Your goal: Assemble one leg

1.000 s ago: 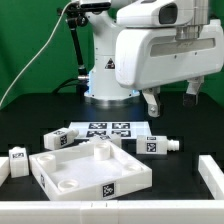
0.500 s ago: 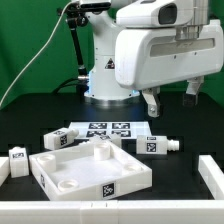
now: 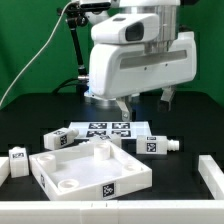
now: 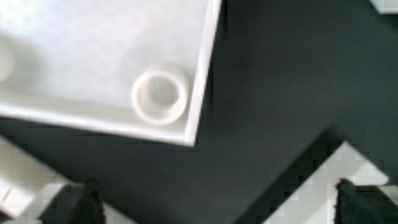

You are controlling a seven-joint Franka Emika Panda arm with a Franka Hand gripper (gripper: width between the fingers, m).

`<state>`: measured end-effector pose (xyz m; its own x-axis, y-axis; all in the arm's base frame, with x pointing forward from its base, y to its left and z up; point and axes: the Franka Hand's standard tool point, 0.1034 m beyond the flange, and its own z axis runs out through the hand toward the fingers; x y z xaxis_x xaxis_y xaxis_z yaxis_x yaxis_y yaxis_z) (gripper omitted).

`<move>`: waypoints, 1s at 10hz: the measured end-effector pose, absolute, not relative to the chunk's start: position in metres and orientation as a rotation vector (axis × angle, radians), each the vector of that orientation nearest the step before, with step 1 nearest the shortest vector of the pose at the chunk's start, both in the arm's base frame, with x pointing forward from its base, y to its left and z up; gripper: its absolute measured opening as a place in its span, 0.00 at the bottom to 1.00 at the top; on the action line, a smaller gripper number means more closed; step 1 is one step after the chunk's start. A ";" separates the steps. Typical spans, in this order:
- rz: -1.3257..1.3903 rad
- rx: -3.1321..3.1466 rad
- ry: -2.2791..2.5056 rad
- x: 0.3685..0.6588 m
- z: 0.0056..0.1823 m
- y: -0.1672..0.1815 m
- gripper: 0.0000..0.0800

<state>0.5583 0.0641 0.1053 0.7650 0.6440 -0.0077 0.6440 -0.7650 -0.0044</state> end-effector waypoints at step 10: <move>-0.011 -2.938 -1.033 0.509 0.017 0.040 0.81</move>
Offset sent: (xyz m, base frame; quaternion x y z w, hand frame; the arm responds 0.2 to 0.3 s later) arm 0.0000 0.0000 0.0000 0.0000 0.0000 0.0000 1.0000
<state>0.5088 0.0403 0.0169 0.7800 0.6256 0.0153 0.6257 -0.7797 -0.0231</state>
